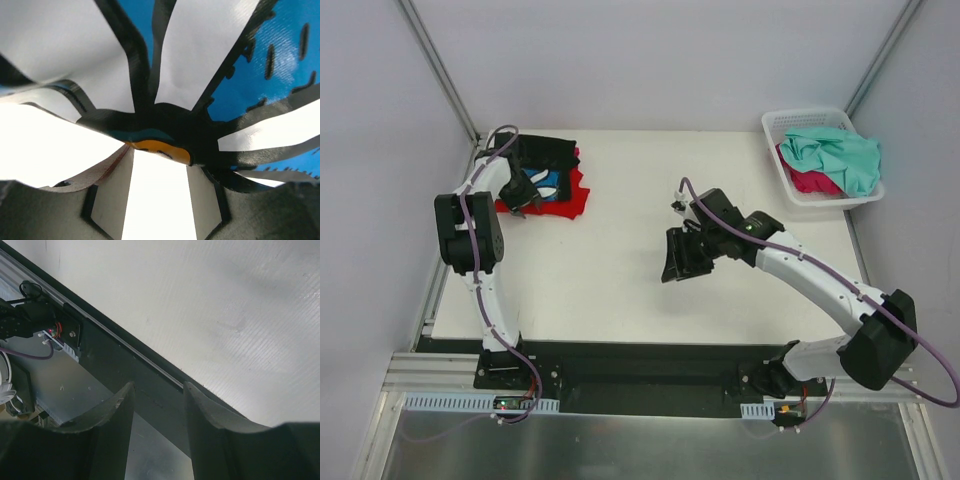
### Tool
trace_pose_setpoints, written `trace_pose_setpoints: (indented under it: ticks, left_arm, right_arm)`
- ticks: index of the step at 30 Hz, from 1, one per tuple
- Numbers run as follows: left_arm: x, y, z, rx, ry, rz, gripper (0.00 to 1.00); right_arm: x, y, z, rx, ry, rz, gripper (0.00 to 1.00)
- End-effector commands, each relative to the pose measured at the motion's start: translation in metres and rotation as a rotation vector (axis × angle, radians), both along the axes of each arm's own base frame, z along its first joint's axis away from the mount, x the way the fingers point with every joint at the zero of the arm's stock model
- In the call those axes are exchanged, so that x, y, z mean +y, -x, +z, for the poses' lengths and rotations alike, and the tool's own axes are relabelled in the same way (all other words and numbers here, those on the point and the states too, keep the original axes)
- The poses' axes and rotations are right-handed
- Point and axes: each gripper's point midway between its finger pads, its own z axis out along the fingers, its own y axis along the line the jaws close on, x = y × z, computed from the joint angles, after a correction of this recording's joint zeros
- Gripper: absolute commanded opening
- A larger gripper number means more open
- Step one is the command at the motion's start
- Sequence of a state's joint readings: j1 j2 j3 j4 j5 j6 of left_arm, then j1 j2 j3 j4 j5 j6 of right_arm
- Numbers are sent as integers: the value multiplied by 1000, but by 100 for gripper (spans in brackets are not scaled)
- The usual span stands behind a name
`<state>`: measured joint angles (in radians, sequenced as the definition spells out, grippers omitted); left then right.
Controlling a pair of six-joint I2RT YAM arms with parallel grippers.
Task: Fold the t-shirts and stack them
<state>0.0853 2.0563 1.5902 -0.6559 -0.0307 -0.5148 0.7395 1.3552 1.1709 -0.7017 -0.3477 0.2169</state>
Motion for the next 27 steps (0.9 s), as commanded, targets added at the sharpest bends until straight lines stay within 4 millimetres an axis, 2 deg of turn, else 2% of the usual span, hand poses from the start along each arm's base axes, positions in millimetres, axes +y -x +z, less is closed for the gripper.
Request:
trace_pose_setpoints:
  ticks: [1, 2, 3, 5, 6, 7, 8, 9, 10, 12, 13, 15, 16, 18, 20, 21, 22, 23, 24, 26, 27]
  left_arm:
    - [16, -22, 7, -8, -23, -15, 45]
    - [19, -32, 15, -29, -38, -24, 45]
    - [20, -32, 8, -6, -38, -25, 45]
    - [19, -34, 13, -8, -33, -20, 45]
    - [14, -33, 23, -28, -9, -20, 44]
    - [9, -26, 23, -20, 2, -17, 44]
    - [7, -23, 31, -35, 9, -5, 44]
    - [2, -21, 55, -88, 6, -9, 44]
    - [-11, -17, 62, -107, 8, -36, 45]
    - [-28, -16, 95, -192, 6, -84, 46]
    - [-42, -19, 104, -224, 19, -124, 46]
    - [-65, -22, 110, -239, 50, -198, 46]
    - [-86, -24, 115, -252, 105, -254, 46]
    - [-100, -25, 108, -240, 112, -308, 46]
    - [-129, -28, 107, -239, 144, -420, 46]
    - [-139, -30, 87, -196, 164, -454, 46]
    - [-147, -37, 88, -206, 175, -482, 46]
    - [-159, -37, 82, -189, 207, -523, 46]
    - [-164, -39, 60, -144, 226, -534, 46]
    - [-167, -48, 51, -135, 225, -545, 46]
    - [-168, -48, 34, -98, 230, -549, 46]
  right_arm:
    - [-10, 6, 7, -22, -5, -1, 47]
    - [-11, 7, 7, -21, -1, -3, 47]
    - [-12, 7, 6, -21, 2, -5, 47]
    - [-15, 9, 6, -19, 7, -5, 47]
    - [-16, 10, 6, -19, 7, -7, 47]
    - [-16, 9, 6, -18, 9, -10, 47]
    - [-15, 9, 6, -19, 8, -9, 47]
    - [-15, 9, 7, -17, 7, -11, 47]
    - [-14, 8, 6, -14, 7, -11, 47]
    - [-11, 7, 7, -10, -5, -9, 47]
    - [-9, 7, 7, -8, -7, -7, 47]
    - [-7, 6, 6, -1, -11, -6, 47]
    - [-7, 6, 6, 0, -10, -6, 47]
    - [-7, 6, 5, 2, -11, -10, 47]
    - [-8, 7, 6, -2, -10, -10, 47]
    - [-9, 7, 8, -5, -12, -12, 46]
    - [-9, 7, 8, -7, -10, -14, 47]
    - [-11, 8, 8, -6, -5, -13, 47]
    - [-12, 8, 10, -8, -5, -16, 47]
    - [-13, 10, 11, -7, -4, -20, 47]
    - [-15, 10, 12, -12, -2, -22, 47]
